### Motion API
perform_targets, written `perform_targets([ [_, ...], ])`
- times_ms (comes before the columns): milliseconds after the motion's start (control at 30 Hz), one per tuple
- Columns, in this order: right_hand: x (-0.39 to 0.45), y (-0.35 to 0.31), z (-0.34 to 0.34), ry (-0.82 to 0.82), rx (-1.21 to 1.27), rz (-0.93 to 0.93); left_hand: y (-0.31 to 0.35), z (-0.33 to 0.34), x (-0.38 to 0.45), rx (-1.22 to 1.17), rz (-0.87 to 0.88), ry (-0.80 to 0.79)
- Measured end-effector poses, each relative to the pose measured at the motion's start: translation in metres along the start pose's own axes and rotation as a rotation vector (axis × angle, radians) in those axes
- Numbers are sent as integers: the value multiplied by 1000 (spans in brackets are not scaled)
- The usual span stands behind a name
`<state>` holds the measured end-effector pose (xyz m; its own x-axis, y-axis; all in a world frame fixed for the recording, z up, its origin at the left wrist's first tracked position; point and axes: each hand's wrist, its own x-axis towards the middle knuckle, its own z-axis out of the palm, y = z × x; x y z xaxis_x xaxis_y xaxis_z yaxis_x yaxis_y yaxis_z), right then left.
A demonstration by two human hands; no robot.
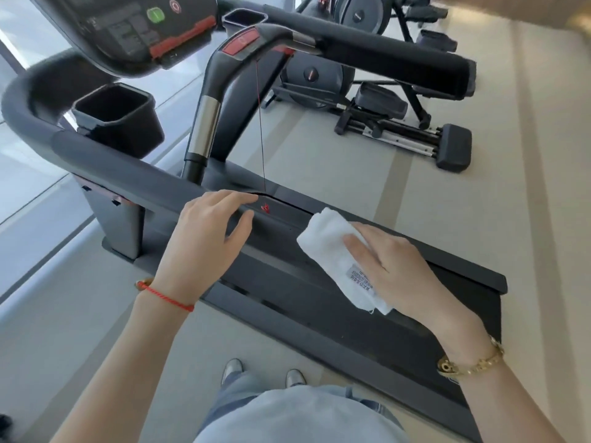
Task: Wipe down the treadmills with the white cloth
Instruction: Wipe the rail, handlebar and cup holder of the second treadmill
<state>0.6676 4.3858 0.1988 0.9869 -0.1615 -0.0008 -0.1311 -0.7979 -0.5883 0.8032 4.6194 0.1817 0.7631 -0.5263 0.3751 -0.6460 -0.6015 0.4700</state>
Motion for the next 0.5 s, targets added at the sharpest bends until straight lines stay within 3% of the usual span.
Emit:
perform_targets([
  [200,45,-41,47,-76,-264,29,-53,-6,19,3,64,-79],
  [367,34,-46,75,251,-506,-5,-88,-13,33,-7,126,-147],
  [500,33,-50,82,384,-535,154,-109,-15,43,-33,191,-174],
])
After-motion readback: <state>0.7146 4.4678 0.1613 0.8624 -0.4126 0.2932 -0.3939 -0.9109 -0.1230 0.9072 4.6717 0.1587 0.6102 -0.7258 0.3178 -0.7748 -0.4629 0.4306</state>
